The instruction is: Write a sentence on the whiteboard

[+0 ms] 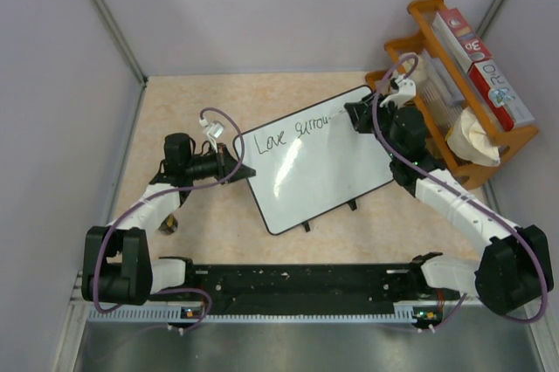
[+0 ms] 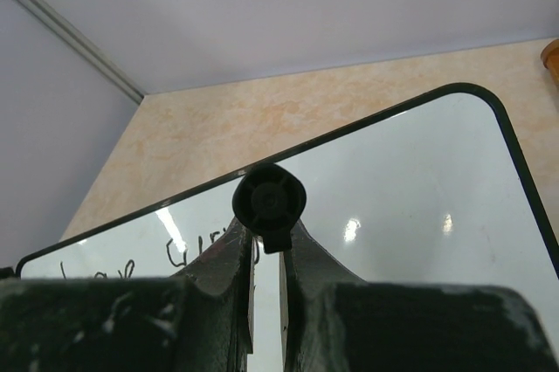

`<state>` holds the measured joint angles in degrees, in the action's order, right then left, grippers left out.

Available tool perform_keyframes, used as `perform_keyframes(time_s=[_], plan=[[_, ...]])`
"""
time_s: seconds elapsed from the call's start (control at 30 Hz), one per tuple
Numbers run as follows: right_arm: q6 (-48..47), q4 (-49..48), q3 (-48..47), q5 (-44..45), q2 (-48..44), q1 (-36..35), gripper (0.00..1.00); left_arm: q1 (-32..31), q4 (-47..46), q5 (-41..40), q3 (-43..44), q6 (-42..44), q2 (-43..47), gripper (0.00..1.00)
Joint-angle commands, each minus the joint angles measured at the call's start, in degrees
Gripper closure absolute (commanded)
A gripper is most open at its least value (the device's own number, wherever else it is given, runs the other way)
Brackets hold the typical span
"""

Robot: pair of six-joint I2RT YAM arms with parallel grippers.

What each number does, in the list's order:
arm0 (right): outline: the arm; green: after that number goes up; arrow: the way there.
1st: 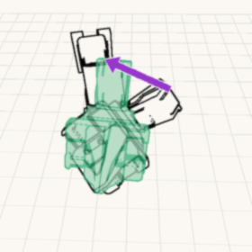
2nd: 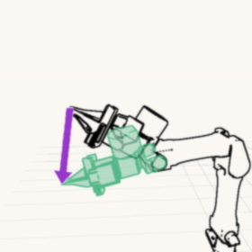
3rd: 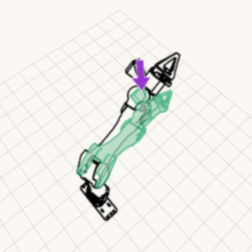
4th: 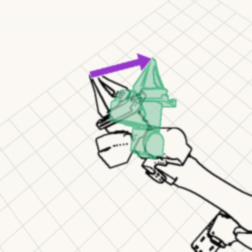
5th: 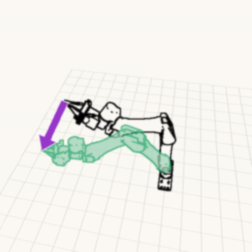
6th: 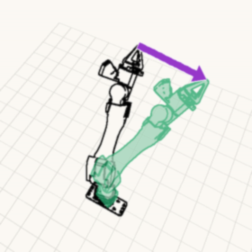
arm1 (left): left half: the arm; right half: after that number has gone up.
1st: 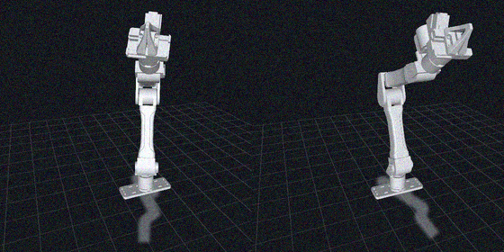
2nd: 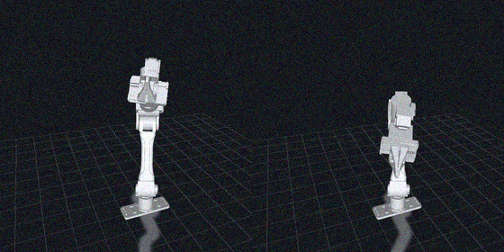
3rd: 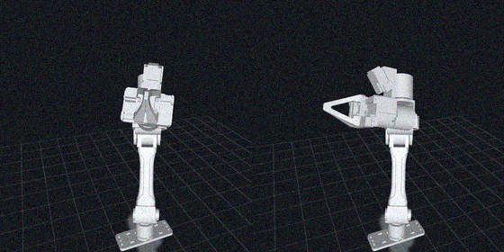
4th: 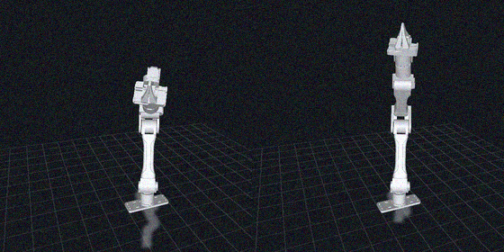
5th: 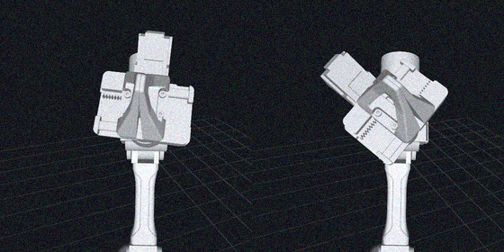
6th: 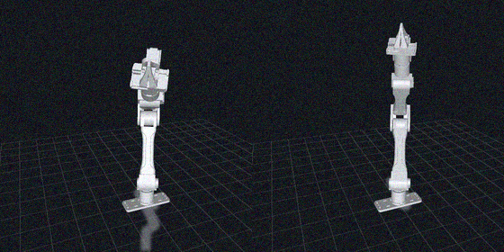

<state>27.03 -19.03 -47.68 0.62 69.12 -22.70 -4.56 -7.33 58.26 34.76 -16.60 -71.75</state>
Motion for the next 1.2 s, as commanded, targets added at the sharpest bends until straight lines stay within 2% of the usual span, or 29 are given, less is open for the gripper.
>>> perform_keyframes(time_s=[0.0,0.43,1.17], plan=[[-0.83,-2.60,-3.73,1.05,-1.89,0.72,1.00,-1.42,1.27,-7.37,-1.01,13.96,-0.68,1.00],[-2.68,-1.72,-7.34,1.49,3.65,0.64,1.00,-1.42,1.27,-7.20,-0.93,13.96,-0.76,1.00],[-1.54,-1.89,-1.63,1.75,4.53,0.64,1.00,-1.51,1.18,-7.28,-1.01,13.96,-0.77,1.00]])
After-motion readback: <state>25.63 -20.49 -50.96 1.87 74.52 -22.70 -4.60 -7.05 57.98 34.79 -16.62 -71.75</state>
